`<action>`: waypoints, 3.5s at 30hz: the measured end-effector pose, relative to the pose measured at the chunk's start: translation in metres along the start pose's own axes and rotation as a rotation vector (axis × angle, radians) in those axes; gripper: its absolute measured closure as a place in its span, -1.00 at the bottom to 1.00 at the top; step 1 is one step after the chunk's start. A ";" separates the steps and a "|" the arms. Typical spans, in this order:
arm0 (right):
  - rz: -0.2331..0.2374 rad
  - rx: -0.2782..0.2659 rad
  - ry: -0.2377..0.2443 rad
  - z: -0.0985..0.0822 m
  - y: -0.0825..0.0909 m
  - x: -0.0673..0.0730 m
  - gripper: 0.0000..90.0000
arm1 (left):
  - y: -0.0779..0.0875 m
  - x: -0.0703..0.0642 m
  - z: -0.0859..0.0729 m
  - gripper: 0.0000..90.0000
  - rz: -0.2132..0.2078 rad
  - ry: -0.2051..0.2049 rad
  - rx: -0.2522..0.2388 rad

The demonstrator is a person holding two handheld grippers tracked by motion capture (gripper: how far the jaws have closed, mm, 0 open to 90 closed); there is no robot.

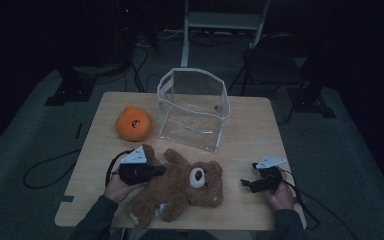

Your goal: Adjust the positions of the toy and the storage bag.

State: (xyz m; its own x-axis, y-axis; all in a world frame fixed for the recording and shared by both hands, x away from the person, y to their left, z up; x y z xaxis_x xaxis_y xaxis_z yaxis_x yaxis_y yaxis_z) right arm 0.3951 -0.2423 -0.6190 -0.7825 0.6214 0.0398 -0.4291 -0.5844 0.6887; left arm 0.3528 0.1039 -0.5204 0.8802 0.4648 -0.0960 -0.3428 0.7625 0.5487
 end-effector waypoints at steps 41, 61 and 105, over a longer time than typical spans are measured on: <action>-0.001 0.000 0.002 0.000 0.000 0.000 -0.75 | -0.007 0.079 0.147 0.06 0.170 -0.127 -0.075; 0.000 0.001 0.000 0.000 0.000 0.000 -0.75 | -0.059 0.101 0.174 0.24 0.232 -0.131 0.020; 0.000 -0.001 0.003 0.000 0.000 0.000 -0.75 | -0.035 -0.007 0.136 0.95 -0.062 -0.265 0.064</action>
State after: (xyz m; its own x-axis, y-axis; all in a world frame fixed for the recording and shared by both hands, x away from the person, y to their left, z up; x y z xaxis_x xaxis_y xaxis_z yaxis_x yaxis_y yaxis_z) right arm 0.3953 -0.2425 -0.6189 -0.7836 0.6202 0.0378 -0.4295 -0.5846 0.6883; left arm 0.4033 0.0133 -0.4262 0.9568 0.2780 0.0853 -0.2720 0.7520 0.6004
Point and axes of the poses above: each handheld gripper's, and its own axes: y roughly backward along the jaws, z roughly out of its top, x roughly to its left, the point moved 10 cm from there along -y, roughly forward along the jaws, and after that the axes turned 3 degrees about z, right-handed, at the moved point
